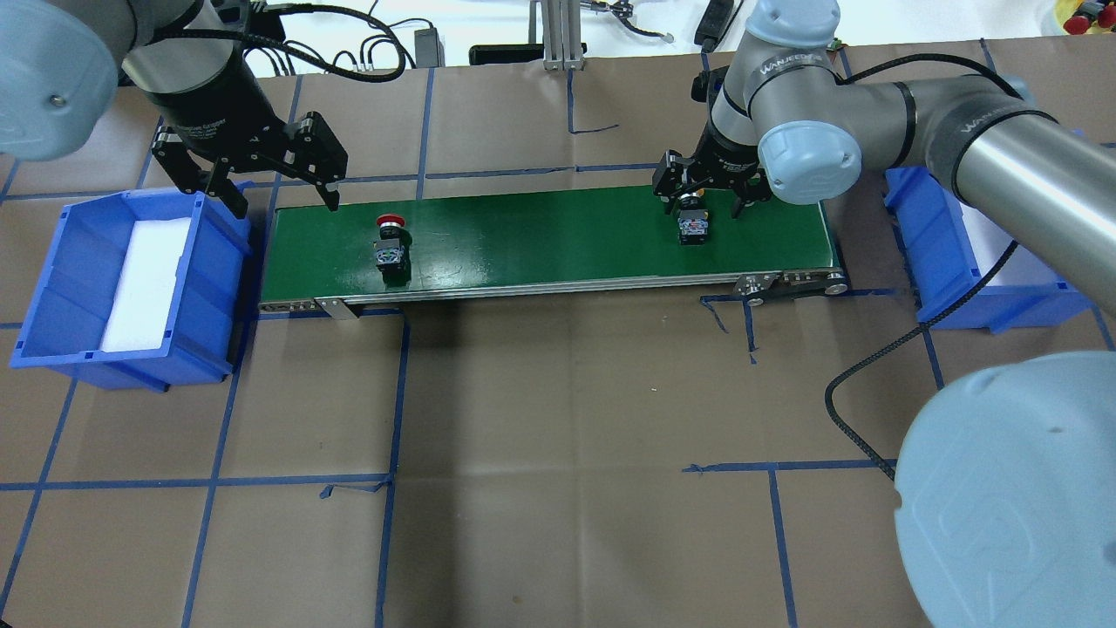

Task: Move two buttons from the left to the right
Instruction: 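Grasp the yellow button on the belt with the right gripper and lift, then carry the yellow button into the empty blue bin and release it, then move the right gripper back over the belt to the red button, then grasp the red button with the right gripper and lift it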

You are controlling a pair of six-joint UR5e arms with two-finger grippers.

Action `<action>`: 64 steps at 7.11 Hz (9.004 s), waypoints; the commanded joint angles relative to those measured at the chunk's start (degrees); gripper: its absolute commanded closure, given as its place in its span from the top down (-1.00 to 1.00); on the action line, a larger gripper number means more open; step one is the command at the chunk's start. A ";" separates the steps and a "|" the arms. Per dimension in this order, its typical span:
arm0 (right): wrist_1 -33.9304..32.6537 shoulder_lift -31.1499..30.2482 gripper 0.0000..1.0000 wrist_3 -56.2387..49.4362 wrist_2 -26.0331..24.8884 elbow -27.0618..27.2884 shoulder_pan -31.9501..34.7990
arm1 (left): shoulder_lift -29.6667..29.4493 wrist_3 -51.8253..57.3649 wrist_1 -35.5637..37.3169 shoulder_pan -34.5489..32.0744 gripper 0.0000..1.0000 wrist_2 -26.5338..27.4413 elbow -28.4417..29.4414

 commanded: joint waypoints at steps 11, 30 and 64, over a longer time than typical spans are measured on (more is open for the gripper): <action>6.33 -13.49 -0.89 -32.19 -10.02 -0.44 -24.49 | 0.73 0.56 2.73 -0.05 0.99 0.25 -0.86; -10.64 -5.41 0.74 -37.44 -7.56 13.27 -33.86 | 0.82 0.56 2.81 -0.05 0.99 0.16 -0.95; -1.84 -4.36 0.99 2.01 -0.62 2.99 0.85 | 0.91 0.65 2.81 -0.05 0.99 0.16 -1.04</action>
